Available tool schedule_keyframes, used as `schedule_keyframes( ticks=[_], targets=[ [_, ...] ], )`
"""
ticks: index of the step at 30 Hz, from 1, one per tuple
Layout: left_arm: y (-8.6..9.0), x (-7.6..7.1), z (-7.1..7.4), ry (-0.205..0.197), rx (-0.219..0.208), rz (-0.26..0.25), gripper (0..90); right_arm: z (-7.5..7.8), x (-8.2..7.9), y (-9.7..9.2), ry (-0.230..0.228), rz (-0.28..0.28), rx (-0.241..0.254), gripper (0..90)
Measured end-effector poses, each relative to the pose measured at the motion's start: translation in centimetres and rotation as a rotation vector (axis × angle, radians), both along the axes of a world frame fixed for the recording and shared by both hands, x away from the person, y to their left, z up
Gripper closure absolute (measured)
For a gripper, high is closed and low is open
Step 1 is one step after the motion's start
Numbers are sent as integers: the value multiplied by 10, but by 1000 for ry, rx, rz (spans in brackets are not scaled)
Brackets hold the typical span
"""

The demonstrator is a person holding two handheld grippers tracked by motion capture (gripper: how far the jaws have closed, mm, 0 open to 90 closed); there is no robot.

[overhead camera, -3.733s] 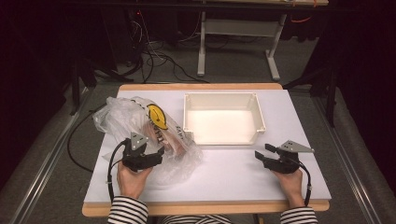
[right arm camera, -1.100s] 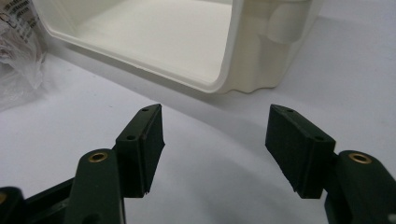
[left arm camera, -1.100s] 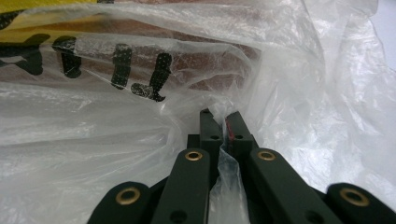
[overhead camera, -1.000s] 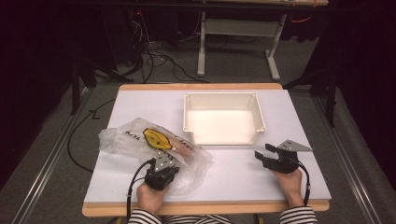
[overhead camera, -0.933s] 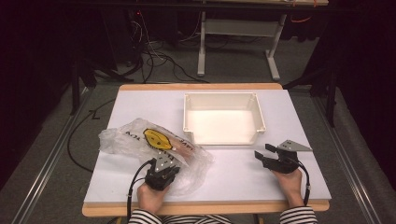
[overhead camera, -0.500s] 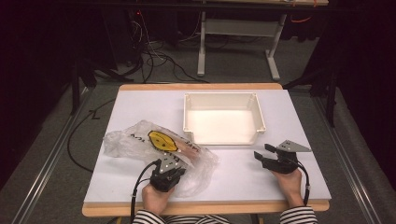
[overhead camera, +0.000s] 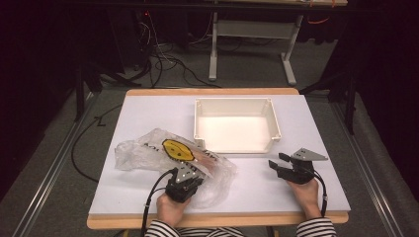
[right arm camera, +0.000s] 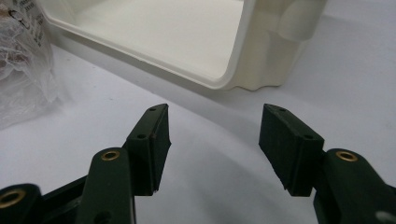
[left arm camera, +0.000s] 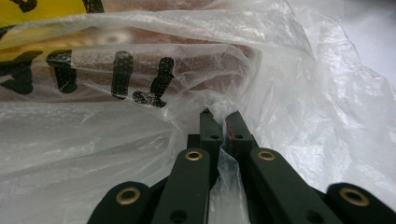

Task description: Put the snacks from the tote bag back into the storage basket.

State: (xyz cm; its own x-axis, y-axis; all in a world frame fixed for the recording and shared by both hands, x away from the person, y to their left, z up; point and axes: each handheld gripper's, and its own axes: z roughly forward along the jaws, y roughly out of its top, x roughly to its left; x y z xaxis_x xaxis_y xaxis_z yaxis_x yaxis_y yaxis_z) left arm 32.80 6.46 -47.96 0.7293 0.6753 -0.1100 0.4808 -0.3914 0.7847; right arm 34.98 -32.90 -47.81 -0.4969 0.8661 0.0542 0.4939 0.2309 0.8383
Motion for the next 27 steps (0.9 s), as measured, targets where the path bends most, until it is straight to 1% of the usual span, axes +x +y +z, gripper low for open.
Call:
schedule_keyframes(
  ticks=[6, 11, 17, 22, 23, 25, 27],
  targets=[
    [-7, 0, 1, -3, -10, -15, 888, 0, 0, 0, 4, -2, 7, 418],
    [-11, 1, 2, 2, -20, -27, 888, 0, -1, 0, -5, 1, 2, 413],
    [-18, 3, 2, 6, -30, -40, 888, 0, 0, -1, -2, 4, 12, 408],
    [-24, 4, 2, 9, -31, -52, 888, 1, 0, 0, 1, -1, 3, 406],
    [-25, 5, 2, 13, -37, -53, 888, 1, 0, 0, 0, -1, 2, 405],
    [-28, 5, 2, 13, -45, -52, 888, 2, -1, 1, 14, 8, 9, 402],
    [-31, 5, 3, 13, -46, -58, 888, 2, -3, 3, 14, 23, 12, 399]
  ],
)
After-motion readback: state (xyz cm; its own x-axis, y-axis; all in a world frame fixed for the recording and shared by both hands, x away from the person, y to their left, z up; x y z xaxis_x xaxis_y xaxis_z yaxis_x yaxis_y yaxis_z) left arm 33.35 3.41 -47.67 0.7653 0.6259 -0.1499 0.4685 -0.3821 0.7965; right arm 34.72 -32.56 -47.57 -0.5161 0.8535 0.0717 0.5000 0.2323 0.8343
